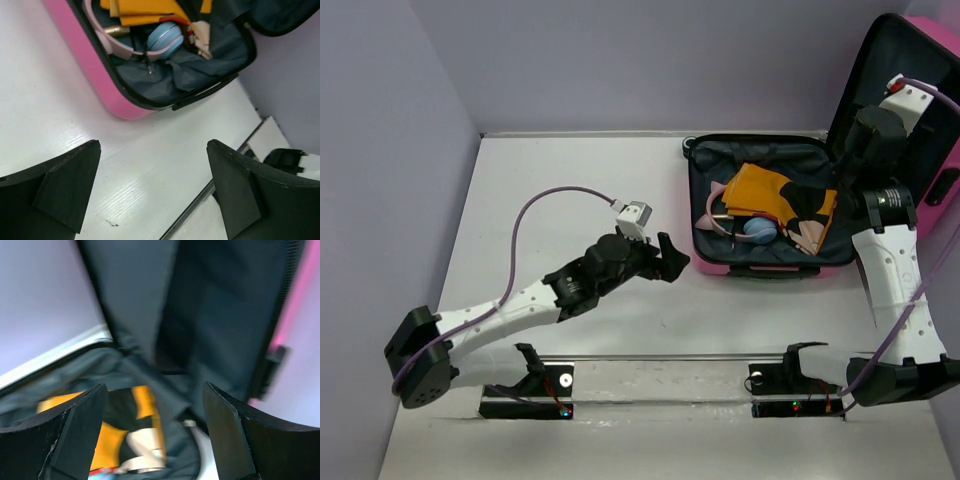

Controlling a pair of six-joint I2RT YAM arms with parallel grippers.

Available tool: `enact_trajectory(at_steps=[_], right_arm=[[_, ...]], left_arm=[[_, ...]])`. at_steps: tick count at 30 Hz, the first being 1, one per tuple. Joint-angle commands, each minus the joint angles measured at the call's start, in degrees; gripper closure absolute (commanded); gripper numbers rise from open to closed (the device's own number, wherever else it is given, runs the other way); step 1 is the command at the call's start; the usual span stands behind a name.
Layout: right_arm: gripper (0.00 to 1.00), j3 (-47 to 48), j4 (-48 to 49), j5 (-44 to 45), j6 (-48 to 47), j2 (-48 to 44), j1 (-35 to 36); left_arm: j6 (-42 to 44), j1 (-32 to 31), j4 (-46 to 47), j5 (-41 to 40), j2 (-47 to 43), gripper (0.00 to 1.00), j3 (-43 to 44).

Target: Pack the luggage

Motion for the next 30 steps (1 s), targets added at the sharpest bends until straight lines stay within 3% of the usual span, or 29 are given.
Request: enact_trajectory(at_steps=[1, 5, 10, 14, 25, 28, 30], right_arm=[[0.2, 1.29, 2.63, 14.26, -7.84, 1.12, 0.08], [0.21, 1.2, 5.44, 17.97, -10.74, 0.68, 0.08], [0.23, 1.47, 10.52, 22.63, -18.46, 0.24, 0.08], [0.24, -0.29, 22.81, 22.02, -26.63, 0.94, -2.9], [0.29, 3.67, 27.59, 17.1, -29.9, 8.85, -13.71], [0.34, 1.22, 36.79, 14.9, -35.42, 11.13, -14.25], [0.37, -0.63, 51.01, 15.07, -45.31, 12.8, -14.25]], left_arm=[[0.87, -0.46, 5.96, -0.93, -9.56, 0.01, -4.33], [2.72, -0.46, 6.05, -1.36, -13.8, 0.01, -8.57], [3.77, -0.47, 7.18, -0.14, -12.93, 0.01, -10.77], [5.44, -0.55, 8.77, 0.22, -10.38, 0.01, -11.47], [6.41, -0.55, 10.35, -2.94, -8.62, 0.01, -13.32], [6.76, -0.55, 10.53, -3.64, -7.39, 0.01, -13.06], [7.03, -0.55, 10.44, -4.79, -6.86, 0.01, -12.97]])
